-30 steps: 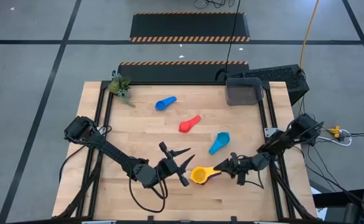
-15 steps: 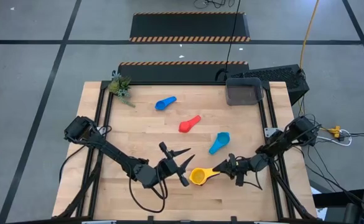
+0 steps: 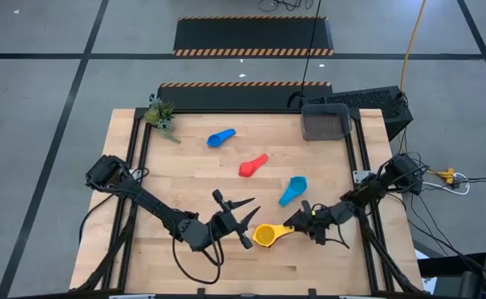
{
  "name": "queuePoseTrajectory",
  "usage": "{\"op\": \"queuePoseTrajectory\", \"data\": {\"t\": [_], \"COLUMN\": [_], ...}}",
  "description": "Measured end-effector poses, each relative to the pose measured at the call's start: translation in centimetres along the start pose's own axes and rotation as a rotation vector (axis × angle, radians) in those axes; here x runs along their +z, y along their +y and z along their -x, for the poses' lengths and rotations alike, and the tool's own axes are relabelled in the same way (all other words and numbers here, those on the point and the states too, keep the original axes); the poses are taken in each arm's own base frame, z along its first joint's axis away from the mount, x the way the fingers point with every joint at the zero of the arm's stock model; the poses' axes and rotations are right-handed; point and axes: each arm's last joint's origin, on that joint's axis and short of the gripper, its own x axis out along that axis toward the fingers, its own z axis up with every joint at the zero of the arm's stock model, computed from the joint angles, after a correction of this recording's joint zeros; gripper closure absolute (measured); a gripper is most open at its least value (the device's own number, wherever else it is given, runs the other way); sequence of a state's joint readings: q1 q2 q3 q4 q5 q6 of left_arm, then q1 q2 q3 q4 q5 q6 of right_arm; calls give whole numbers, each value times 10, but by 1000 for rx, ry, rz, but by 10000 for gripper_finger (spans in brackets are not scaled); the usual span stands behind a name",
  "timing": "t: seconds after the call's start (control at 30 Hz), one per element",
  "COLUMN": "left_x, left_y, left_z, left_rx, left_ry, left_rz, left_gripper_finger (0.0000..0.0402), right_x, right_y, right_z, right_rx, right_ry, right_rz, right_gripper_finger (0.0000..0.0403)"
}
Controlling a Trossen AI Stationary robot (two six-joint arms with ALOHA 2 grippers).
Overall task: Nest measuring cups in basket
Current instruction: Stack the yellow measuring cup on top of the dark blue measuring cup
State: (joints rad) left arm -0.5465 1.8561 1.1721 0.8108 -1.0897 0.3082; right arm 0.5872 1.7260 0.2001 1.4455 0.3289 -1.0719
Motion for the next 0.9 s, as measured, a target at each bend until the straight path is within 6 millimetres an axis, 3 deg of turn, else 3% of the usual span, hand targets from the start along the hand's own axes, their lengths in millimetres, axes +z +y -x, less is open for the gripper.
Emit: {"op": "queuePoseTrajectory", "data": {"t": [0.9], "left_x": [-1], "left_y": [-2], "left_z": [3], "left_rx": [-12], "left_ry": [10], "left_rz": [-10], "left_gripper_finger": [270], "right_x": [-12], "right_y": [-8], "right_z": [1], "right_rx": [195], "right_ry": [-85], "right_rz": [-267], "right_gripper_finger": [260]}}
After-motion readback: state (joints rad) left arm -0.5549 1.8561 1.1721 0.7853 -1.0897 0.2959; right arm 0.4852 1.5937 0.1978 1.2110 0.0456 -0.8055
